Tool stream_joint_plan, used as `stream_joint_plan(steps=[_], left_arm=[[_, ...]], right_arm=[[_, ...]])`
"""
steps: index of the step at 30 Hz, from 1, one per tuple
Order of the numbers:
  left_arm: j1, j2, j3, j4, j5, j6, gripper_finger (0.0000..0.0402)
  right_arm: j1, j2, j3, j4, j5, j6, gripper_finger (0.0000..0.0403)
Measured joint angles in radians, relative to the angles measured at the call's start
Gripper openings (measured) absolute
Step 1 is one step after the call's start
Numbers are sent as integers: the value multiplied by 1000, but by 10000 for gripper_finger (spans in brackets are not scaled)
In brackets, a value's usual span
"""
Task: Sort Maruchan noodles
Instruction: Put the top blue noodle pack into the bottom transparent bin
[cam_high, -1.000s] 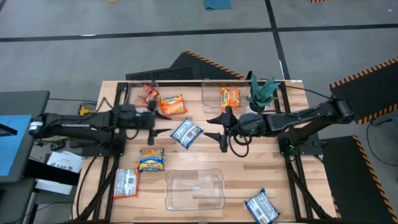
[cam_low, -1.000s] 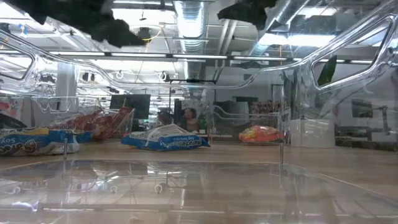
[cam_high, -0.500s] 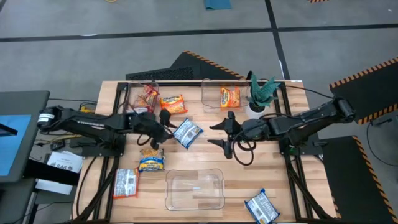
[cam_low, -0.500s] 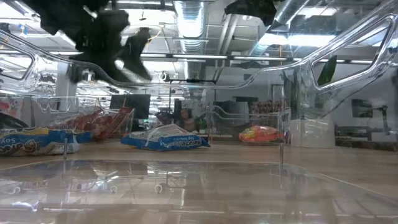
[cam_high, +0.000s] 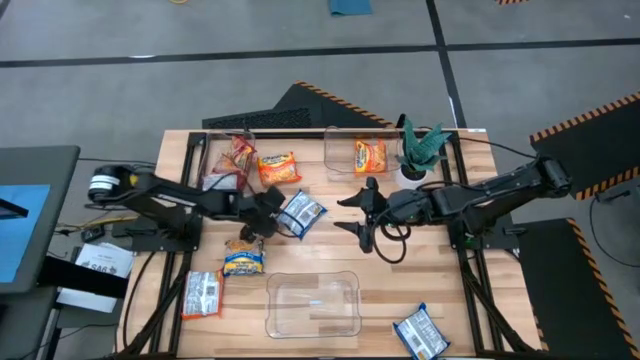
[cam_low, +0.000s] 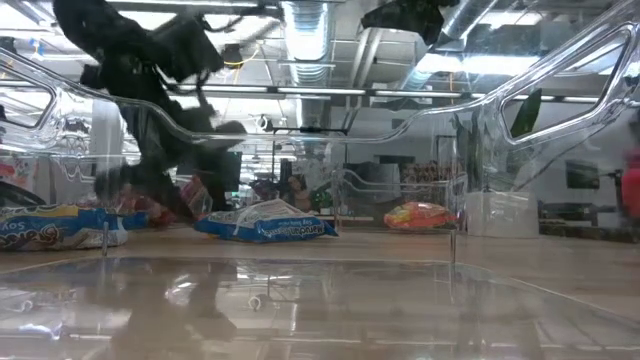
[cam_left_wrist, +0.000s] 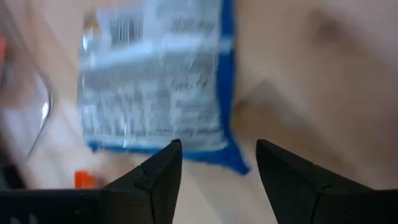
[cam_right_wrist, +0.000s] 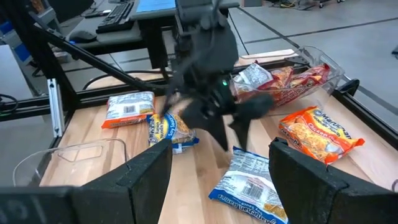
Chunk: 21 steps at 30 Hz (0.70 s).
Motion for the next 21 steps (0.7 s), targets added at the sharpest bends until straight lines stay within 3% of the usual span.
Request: stream_joint_plan(steps=[3, 13, 15, 19, 21], left_arm=[[0, 61, 0, 77, -79, -9, 192], [2, 135, 2, 151, -43, -19, 183], [1, 136, 2, 154, -44, -40, 158], [-14, 128, 5, 150, -87, -53, 46], [-16, 103, 17, 142, -93, -76, 15]], right_arm=[[1, 0, 0, 0, 0, 0, 286], [0, 1, 0, -3, 0, -1, 286], [1, 1, 0, -3, 0, -1, 286], [0, 1, 0, -3, 0, -1, 286], [0, 1, 0, -3, 0, -1, 286]])
